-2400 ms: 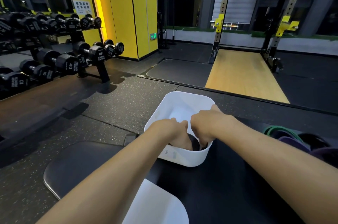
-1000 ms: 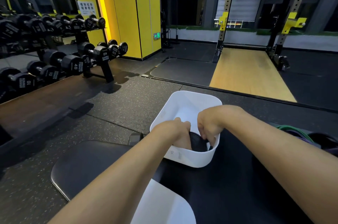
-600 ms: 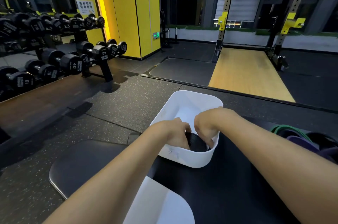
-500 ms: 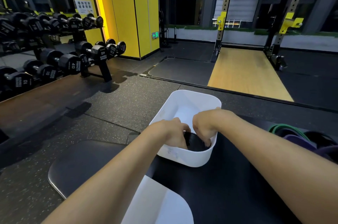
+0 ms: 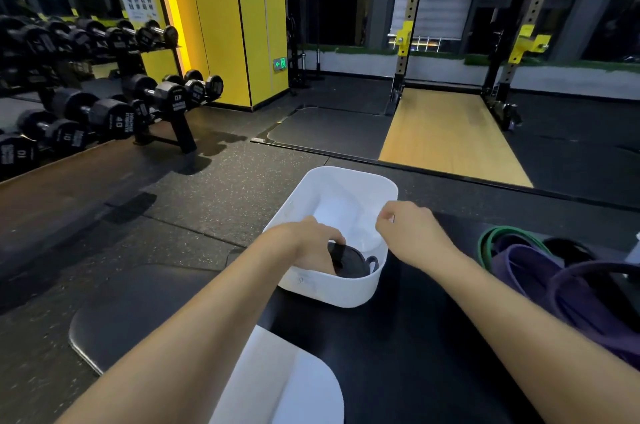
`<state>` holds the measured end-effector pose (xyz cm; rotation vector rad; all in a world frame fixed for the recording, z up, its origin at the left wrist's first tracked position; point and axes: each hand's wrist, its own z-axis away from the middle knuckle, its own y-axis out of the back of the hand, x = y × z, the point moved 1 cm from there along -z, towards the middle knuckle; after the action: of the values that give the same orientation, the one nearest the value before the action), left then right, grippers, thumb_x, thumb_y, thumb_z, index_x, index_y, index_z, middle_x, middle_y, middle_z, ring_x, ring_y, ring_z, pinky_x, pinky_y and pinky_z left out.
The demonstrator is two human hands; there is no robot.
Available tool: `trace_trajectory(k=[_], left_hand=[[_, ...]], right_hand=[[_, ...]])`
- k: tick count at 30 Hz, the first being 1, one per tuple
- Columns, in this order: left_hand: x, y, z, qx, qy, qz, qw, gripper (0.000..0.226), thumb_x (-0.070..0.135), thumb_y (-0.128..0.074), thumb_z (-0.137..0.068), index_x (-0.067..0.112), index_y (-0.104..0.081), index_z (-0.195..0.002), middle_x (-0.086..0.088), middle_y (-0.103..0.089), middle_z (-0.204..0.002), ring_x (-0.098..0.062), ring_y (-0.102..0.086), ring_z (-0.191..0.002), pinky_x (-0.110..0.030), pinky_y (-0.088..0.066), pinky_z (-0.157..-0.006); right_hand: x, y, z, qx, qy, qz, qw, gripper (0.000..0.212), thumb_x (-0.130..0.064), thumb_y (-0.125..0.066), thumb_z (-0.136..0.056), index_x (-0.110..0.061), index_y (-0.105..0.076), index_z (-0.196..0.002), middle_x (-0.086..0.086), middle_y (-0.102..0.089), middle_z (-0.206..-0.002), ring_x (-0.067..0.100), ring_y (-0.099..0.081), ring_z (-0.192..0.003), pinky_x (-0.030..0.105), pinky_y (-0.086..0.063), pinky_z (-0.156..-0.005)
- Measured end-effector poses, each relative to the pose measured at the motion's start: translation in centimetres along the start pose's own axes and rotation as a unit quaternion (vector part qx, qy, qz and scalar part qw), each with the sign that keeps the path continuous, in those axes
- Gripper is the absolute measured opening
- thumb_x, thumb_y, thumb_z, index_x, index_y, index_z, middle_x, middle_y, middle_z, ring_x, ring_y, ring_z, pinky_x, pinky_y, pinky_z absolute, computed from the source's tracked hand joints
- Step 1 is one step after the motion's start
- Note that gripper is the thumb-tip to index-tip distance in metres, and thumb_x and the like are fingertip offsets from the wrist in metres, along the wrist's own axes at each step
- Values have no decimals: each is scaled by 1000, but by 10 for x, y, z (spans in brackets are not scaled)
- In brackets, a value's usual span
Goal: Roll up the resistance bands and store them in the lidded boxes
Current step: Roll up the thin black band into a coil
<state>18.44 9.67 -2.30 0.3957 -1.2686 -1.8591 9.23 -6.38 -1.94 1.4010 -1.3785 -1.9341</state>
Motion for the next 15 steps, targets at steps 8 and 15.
trace_trajectory(k=[8, 15], left_hand=[[3, 1, -2, -11, -44, -32, 998, 67, 47, -71, -86, 55, -43, -147, 4, -38, -127, -28, -53, -115, -40, -48, -90], [23, 7, -5, -31, -13, -97, 995, 60, 38, -67, -92, 35, -47, -148, -8, -40, -139, -21, -55, -91, -40, -52, -91]], right_hand=[[-7, -2, -15, -45, -8, 52, 998, 24, -7, -44, -96, -6, -68, -94, 12, -70, -94, 26, -60, -73, 32, -46, -59], [-12, 2, -8, -51, -21, 49, 997, 22, -8, -43, -96, -9, -61, -82, 12, -67, -84, 25, -56, -61, 29, -45, -56]])
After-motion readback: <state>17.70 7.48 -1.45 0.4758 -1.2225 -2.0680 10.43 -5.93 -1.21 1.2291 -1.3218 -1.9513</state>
